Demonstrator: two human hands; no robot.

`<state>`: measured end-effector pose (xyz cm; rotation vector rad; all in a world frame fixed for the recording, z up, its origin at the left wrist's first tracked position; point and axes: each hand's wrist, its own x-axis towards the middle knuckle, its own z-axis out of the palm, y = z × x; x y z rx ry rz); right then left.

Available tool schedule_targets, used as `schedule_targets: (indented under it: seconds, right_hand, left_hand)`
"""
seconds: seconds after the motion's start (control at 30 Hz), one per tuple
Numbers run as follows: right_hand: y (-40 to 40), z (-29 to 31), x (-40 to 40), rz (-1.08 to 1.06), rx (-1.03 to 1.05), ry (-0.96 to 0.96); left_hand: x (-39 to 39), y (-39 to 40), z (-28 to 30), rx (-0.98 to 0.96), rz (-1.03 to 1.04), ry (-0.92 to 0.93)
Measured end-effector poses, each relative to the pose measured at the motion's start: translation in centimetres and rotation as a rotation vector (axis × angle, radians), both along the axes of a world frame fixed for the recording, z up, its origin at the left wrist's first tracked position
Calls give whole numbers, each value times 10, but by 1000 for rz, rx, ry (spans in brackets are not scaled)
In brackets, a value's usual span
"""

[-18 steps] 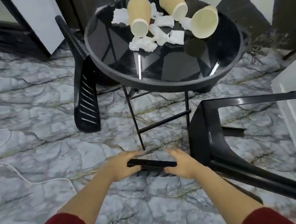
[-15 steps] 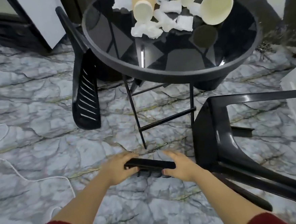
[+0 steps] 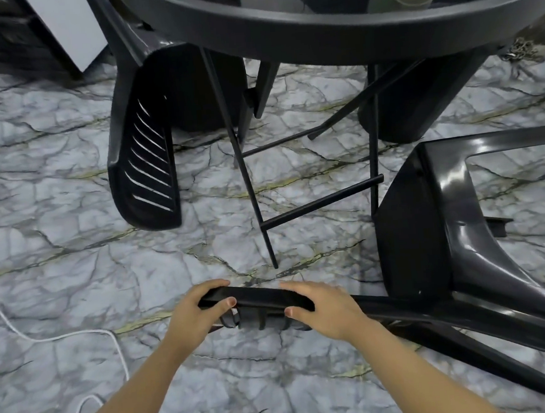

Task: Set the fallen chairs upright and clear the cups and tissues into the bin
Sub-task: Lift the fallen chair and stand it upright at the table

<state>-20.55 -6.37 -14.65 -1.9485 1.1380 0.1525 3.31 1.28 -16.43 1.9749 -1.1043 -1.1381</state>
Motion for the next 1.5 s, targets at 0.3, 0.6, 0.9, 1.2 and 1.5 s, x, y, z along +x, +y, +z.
schedule_targets:
  seconds: [0.3,0.6,0.9,1.2,1.5]
  right_hand:
    - [9,44,-22,-227,63,-101]
    - [12,199,-73,-379,106,-275]
    - [49,319,-116,-451,25,-353]
    - [94,381,-222,-504,-61,-463]
    - [142,418,-342,-566,-135,-576]
  left_hand:
    - [-22,-2,48,-83,114,42]
    - [-73,-24,233,-299,94,-54]
    - [-140,-4,382,-418,-100,-221]
    - [-255,32,448,-517,-406,-342]
    - [-300,92,478,-557,-671,-280]
